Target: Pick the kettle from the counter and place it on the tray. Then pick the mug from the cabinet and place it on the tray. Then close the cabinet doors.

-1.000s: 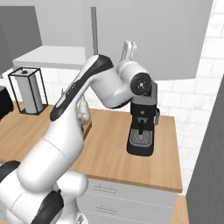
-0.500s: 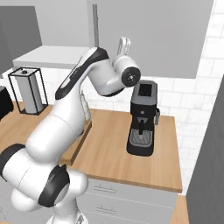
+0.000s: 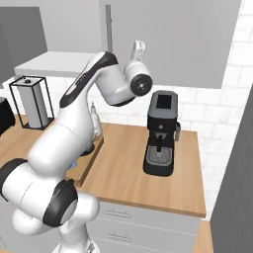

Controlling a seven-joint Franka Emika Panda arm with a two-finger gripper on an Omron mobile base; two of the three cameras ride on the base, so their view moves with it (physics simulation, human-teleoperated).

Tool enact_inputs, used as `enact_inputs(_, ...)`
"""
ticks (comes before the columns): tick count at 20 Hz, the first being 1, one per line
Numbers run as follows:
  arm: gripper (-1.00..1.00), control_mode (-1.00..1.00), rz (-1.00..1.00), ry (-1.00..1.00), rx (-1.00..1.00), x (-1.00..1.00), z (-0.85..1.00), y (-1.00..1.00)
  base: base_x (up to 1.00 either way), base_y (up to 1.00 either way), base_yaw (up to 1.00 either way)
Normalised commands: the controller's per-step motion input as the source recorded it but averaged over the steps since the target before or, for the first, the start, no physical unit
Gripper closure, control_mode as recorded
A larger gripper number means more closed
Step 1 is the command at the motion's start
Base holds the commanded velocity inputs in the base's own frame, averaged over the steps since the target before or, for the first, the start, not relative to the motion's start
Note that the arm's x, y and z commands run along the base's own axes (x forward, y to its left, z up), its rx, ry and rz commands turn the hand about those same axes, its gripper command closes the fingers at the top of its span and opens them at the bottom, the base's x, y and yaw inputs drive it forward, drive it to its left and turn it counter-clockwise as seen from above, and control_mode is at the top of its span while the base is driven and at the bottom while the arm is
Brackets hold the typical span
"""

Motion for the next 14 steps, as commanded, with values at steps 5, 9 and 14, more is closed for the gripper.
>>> enact_inputs(5, 1.00, -1.00, 0.00, 0.03, -0.02, -0.09, -0.03, 0.10, 0.00, 0.00, 0.00)
enact_inputs(9, 1.00, -1.00, 0.01, 0.06, -0.11, -0.86, 0.00, 0.03, 0.00, 0.00, 0.00)
enact_inputs(14, 1.00, -1.00, 0.04, 0.04, -0.17, -1.00, 0.02, 0.36, 0.00, 0.00, 0.00)
